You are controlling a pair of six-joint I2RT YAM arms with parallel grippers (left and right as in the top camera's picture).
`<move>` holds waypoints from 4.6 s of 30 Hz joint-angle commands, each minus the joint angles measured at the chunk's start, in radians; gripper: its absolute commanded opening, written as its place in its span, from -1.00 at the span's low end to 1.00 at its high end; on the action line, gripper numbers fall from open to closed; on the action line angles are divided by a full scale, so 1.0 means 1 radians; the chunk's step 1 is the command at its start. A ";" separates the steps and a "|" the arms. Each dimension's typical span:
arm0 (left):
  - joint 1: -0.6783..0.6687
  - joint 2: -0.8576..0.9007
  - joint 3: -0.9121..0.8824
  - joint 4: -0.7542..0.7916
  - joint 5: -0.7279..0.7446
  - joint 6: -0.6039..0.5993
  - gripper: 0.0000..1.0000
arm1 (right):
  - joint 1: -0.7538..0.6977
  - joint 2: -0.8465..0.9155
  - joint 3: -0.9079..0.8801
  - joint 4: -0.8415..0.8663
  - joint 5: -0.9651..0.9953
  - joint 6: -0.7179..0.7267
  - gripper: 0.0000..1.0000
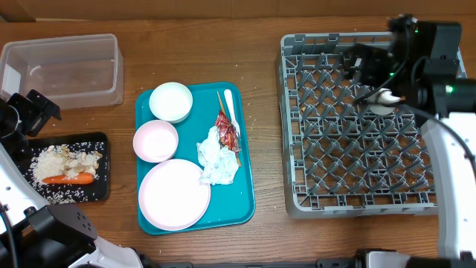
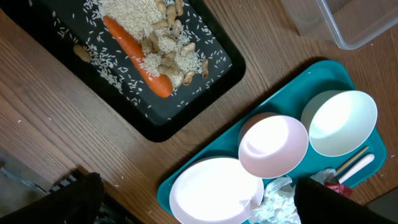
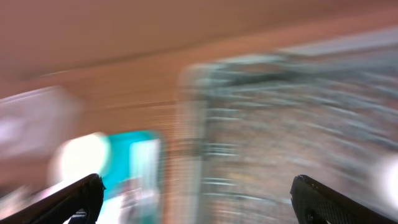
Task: Sort waste into correct bins and load items into the dishwasher rack
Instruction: 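Carry the white cup right and set it upright in the gray rack, then open the right gripper and raise it above the rack, then reach the left gripper to the white tissue on the teal tray and grasp it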
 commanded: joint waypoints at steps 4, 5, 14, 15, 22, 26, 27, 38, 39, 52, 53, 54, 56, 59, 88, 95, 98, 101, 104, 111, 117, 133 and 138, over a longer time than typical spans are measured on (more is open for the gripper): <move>0.004 -0.022 -0.003 -0.002 0.000 -0.014 1.00 | 0.220 0.016 0.024 0.042 -0.375 0.000 1.00; 0.004 -0.022 -0.003 -0.002 0.000 -0.014 1.00 | 0.263 0.024 0.023 0.030 -0.312 0.000 1.00; 0.004 -0.022 -0.003 -0.002 0.000 -0.014 1.00 | 0.643 0.135 0.022 -0.014 0.253 0.064 1.00; 0.004 -0.022 -0.003 -0.002 0.000 -0.014 1.00 | 0.662 0.144 0.022 -0.014 0.340 0.124 1.00; 0.004 -0.022 -0.003 -0.002 0.000 -0.014 1.00 | 0.612 0.139 0.022 -0.091 0.689 0.380 0.99; 0.004 -0.022 -0.003 -0.002 0.000 -0.014 1.00 | 0.454 0.131 0.022 -0.166 0.689 0.380 1.00; 0.004 -0.022 -0.003 -0.002 0.000 -0.014 1.00 | 0.419 0.131 0.022 -0.183 0.689 0.380 1.00; 0.004 -0.022 -0.003 -0.002 0.000 -0.014 1.00 | 0.136 0.132 0.022 -0.202 0.462 0.379 1.00; 0.004 -0.022 -0.003 -0.002 0.000 -0.014 1.00 | 0.133 0.132 0.022 -0.204 0.463 0.379 1.00; 0.004 -0.022 -0.003 -0.002 0.000 -0.014 1.00 | 0.131 0.132 0.022 -0.203 0.463 0.379 1.00; 0.004 -0.022 -0.003 0.003 0.002 -0.015 1.00 | 0.131 0.132 0.022 -0.203 0.463 0.379 1.00; 0.004 -0.022 -0.003 0.023 0.005 -0.016 1.00 | 0.131 0.132 0.022 -0.203 0.463 0.379 1.00; 0.004 -0.022 -0.003 0.027 0.050 -0.029 1.00 | 0.131 0.132 0.022 -0.203 0.463 0.379 1.00; -0.003 -0.022 -0.015 -0.002 0.263 0.063 1.00 | 0.131 0.132 0.022 -0.203 0.463 0.379 1.00; -1.069 0.010 -0.472 0.455 -0.043 0.080 0.72 | 0.131 0.132 0.022 -0.203 0.463 0.379 1.00; -1.095 0.047 -0.529 0.461 -0.045 0.064 0.65 | 0.131 0.131 0.022 -0.203 0.463 0.379 0.99; -1.097 0.059 -0.576 0.489 -0.045 0.064 0.59 | 0.131 0.132 0.022 -0.203 0.463 0.379 1.00; -1.096 0.060 -0.627 0.534 -0.045 0.047 0.55 | 0.131 0.132 0.022 -0.203 0.463 0.379 1.00; -1.096 0.060 -0.689 0.604 -0.045 0.030 0.55 | 0.131 0.132 0.022 -0.203 0.463 0.379 1.00; -1.096 0.060 -0.774 0.739 -0.068 0.054 0.58 | 0.131 0.132 0.022 -0.203 0.463 0.379 1.00; -1.096 0.060 -0.806 0.790 -0.133 0.084 0.59 | 0.131 0.132 0.022 -0.203 0.463 0.379 1.00; -1.096 0.060 -0.805 0.796 -0.155 0.102 -0.92 | 0.131 0.132 0.022 -0.203 0.463 0.379 1.00; -1.096 0.056 -0.766 0.731 -0.154 0.102 -0.92 | 0.131 0.132 0.022 -0.203 0.463 0.379 1.00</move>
